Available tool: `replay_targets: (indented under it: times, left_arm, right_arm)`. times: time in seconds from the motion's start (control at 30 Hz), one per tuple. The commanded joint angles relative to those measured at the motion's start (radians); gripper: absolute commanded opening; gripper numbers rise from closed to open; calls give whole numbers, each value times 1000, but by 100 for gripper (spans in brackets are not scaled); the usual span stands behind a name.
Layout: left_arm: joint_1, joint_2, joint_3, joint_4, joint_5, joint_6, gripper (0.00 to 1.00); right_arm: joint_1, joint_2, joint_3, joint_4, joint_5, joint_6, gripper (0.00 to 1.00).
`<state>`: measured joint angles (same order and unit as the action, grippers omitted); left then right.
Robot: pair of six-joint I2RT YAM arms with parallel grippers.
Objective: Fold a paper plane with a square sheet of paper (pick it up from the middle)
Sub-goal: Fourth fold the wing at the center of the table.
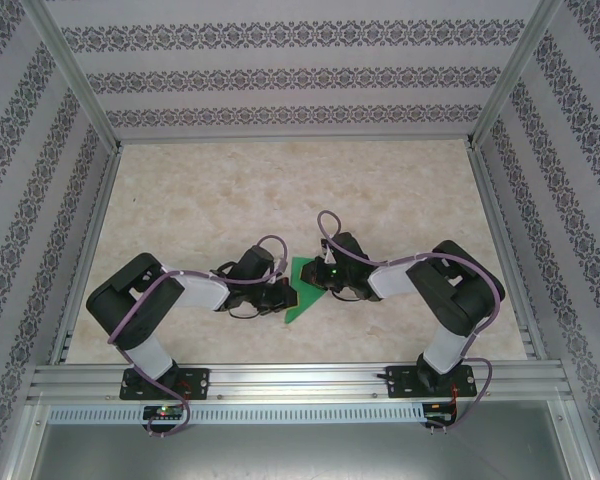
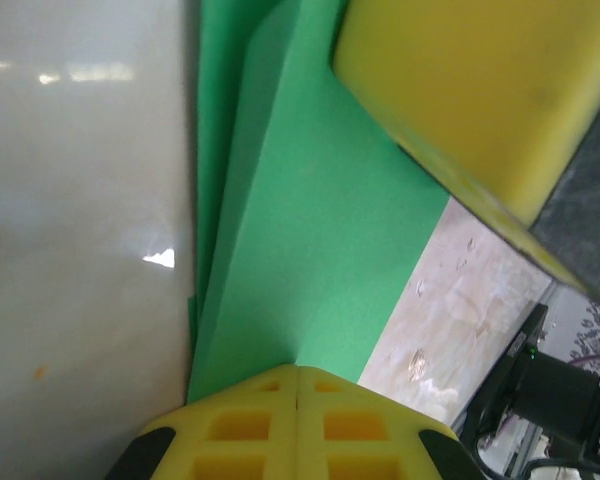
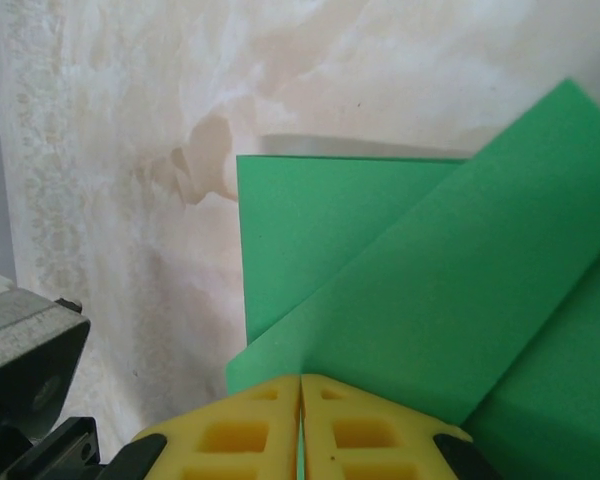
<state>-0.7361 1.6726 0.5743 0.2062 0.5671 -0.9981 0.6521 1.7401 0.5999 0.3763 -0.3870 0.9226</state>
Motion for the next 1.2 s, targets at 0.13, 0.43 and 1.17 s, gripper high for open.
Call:
replay_targets:
  times: [0.13, 0.43, 1.17]
  left_arm:
    - [-25, -1, -106, -159, 134, 59, 9]
    - [-61, -37, -117, -260, 151, 125, 15]
    - [-49, -499, 2, -738, -108, 239, 12]
  right_arm:
    - [2, 87, -27, -90, 116, -3, 10]
    - [3, 95, -26, -80, 127, 6, 9]
    - [16, 53, 42, -120, 85, -41, 12]
